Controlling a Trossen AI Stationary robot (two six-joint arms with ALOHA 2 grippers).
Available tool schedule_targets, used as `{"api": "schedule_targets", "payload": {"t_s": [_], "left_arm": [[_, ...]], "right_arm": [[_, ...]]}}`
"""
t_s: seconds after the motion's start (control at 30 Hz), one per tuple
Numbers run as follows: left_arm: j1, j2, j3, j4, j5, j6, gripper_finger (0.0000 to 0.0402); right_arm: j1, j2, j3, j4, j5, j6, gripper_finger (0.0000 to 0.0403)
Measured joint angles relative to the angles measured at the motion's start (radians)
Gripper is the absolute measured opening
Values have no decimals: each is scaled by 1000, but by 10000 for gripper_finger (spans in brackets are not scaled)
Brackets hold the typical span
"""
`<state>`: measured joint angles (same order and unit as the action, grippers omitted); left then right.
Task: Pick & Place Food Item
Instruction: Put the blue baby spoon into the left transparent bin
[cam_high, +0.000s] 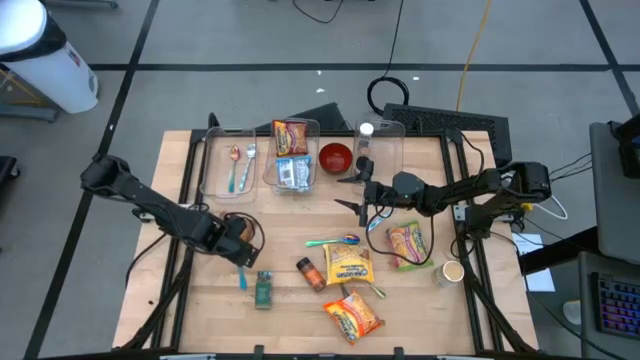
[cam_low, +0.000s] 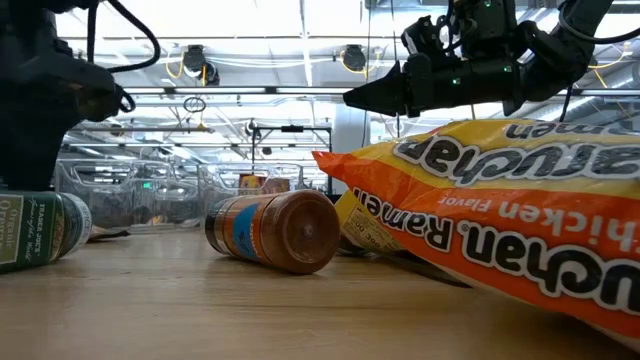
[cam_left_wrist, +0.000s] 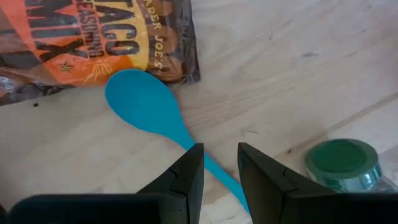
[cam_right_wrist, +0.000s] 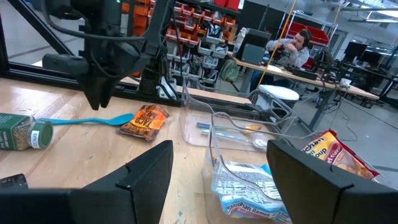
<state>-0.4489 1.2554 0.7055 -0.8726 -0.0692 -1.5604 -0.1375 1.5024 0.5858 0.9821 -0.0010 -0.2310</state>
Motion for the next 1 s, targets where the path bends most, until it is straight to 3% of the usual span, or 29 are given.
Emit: {"api": "schedule_targets", "payload": {"t_s": [0.23,0.37,0.7,0.87,1.0], "left_arm": [[-26,49,0,-62,-7,1,104],[-31,49,0,-148,-23,-100,104],[-32,46,0,-158,-59,-156,104],[-32,46,0,-184,-2,-171,108],[-32,46,0,-174,35,-195,141]], "right_arm": [[0,0,0,-37,0,-16,251],[0,0,0,-32,0,-27,251],[-3,0,-1,17,0,-107,251],[-28,0,-1,13,0,-104,251],[-56,0,-1,12,-1,-85,251]]}}
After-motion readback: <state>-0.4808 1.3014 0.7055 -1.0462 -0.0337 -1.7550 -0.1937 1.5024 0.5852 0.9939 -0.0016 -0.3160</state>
